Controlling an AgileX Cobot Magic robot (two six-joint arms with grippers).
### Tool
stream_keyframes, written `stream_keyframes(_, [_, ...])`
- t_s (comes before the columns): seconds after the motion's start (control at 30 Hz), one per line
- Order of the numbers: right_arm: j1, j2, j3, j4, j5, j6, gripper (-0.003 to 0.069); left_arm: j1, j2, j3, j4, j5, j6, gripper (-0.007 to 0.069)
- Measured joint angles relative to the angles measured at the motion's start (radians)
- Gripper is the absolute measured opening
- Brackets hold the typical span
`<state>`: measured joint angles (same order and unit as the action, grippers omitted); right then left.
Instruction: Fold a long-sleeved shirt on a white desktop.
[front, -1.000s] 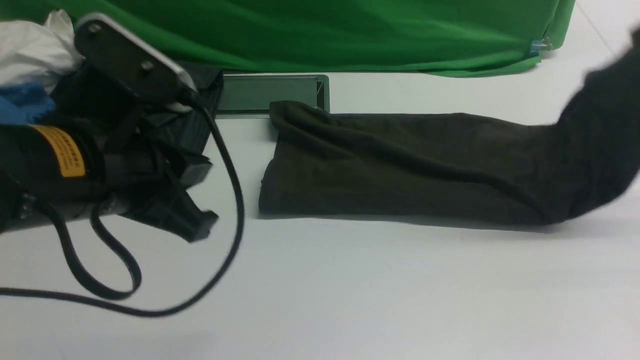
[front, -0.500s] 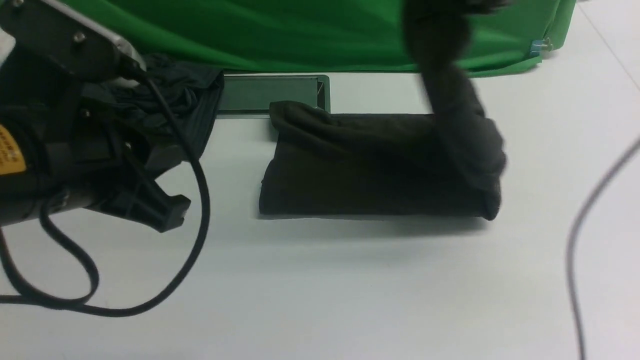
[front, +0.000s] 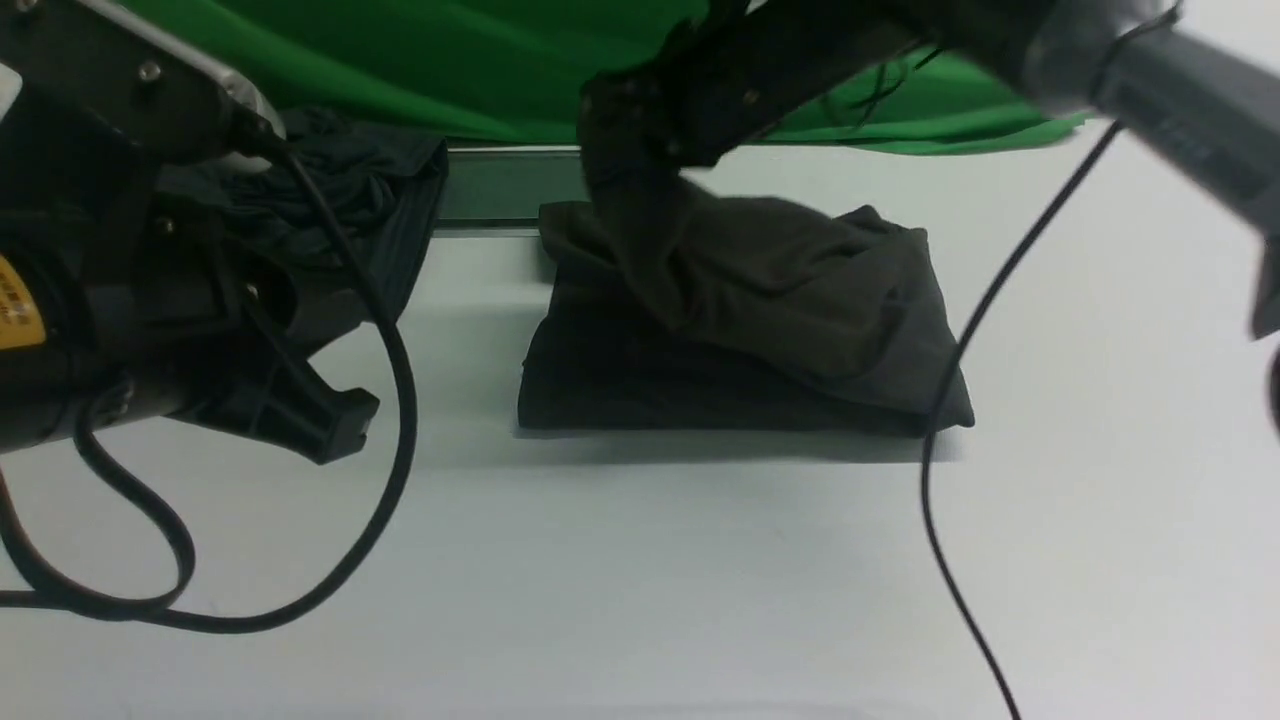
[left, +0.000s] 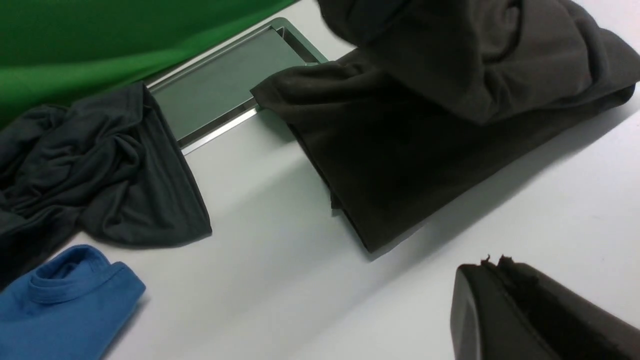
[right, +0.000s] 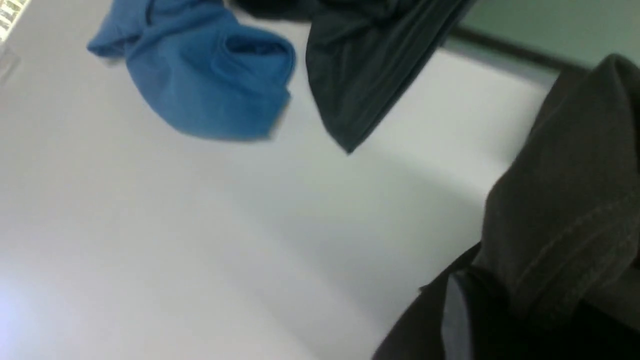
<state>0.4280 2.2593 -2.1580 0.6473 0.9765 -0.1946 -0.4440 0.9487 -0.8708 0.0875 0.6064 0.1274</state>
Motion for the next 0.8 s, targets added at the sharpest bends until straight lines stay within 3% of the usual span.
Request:
stream_keyframes(0.1, [0.008, 0.006, -0.002, 0.001, -0.006, 0.02, 0.0218, 0.0, 0.0, 0.0, 0.0, 0.0, 0.0, 0.0018])
stream_keyframes(0.23, [0.012, -0.006, -0.011, 0.018, -0.004, 0.024, 0.0552, 0.0, -0.001, 0.0, 0.0, 0.0, 0.0, 0.0018])
stream_keyframes(0.33, [-0.003, -0.041, -0.026, -0.015, 0.055, 0.015, 0.0596, 0.0, -0.002, 0.0, -0.007, -0.005, 0.0, 0.0018])
stream_keyframes(0.4, [-0.015, -0.066, -0.032, -0.056, 0.088, 0.014, 0.0564, 0.0, 0.001, 0.0, -0.014, -0.016, 0.0, 0.0018])
stream_keyframes(0.53, [-0.077, -0.162, -0.04, -0.317, 0.211, 0.029, 0.0284, 0.0, 0.053, 0.0, -0.054, -0.086, 0.005, 0.0018])
stream_keyframes(0.57, [-0.077, -0.166, -0.04, -0.317, 0.214, 0.029, 0.027, 0.0, 0.062, 0.0, -0.056, -0.089, 0.005, 0.0018])
stream_keyframes(0.6, [-0.094, -0.188, -0.026, -0.425, 0.223, 0.05, 0.0179, 0.0, 0.09, -0.002, -0.069, -0.109, 0.014, 0.0018])
stream_keyframes(0.67, [-0.118, -0.217, 0.028, -0.557, 0.229, 0.092, 0.0082, 0.0, 0.141, -0.011, -0.088, -0.117, 0.031, 0.0018])
stream_keyframes(0.73, [-0.148, -0.229, 0.106, -0.647, 0.229, 0.137, 0.0039, 0.0, 0.177, -0.017, -0.099, -0.116, 0.058, 0.0018])
stream_keyframes(0.8, [-0.168, -0.225, 0.159, -0.659, 0.213, 0.151, 0.0031, 0.0, 0.184, -0.02, -0.101, -0.116, 0.068, 0.0018])
